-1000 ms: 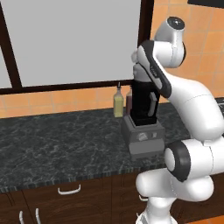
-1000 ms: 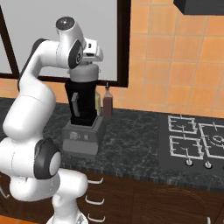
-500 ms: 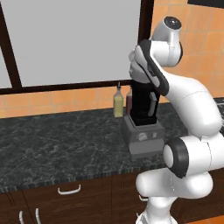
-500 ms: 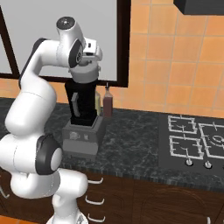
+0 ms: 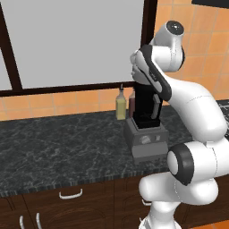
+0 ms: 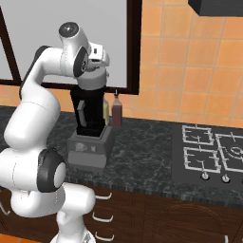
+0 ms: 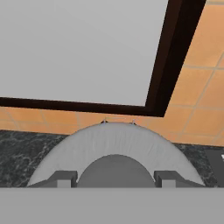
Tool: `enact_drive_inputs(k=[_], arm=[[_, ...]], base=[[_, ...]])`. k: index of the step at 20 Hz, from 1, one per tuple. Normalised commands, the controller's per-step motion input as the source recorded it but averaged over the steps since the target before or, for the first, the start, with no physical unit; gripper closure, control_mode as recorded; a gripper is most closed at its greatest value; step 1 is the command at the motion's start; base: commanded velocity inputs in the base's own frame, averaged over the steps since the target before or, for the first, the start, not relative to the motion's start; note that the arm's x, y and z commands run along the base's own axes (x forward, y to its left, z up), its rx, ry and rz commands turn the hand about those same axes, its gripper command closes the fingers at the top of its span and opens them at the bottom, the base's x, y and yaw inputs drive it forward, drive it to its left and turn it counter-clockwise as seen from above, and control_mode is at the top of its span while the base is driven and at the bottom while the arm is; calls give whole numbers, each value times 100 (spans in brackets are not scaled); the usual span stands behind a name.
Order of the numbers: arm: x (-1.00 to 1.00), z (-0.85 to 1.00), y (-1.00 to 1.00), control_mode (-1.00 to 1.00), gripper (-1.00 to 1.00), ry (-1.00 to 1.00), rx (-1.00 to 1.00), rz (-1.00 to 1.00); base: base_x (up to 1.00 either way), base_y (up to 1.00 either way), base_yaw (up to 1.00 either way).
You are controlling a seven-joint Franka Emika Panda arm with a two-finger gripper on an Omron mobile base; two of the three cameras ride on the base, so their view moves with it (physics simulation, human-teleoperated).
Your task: Close the lid blender by securely placing the lid on top.
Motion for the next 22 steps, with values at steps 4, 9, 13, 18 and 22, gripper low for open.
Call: enact_drive_inputs(k=[4,9,13,18,22], arm=[[-8,46,0,-100,100,0,0,0],[-20,54,0,-100,100,0,0,0],[-21,50,0,-100,100,0,0,0],[-12,24,0,-100,100,0,0,0],[0,-1,0,-100,100,0,0,0]], base=[[0,0,0],[0,0,0],[0,0,0],[0,0,0],[0,0,0]])
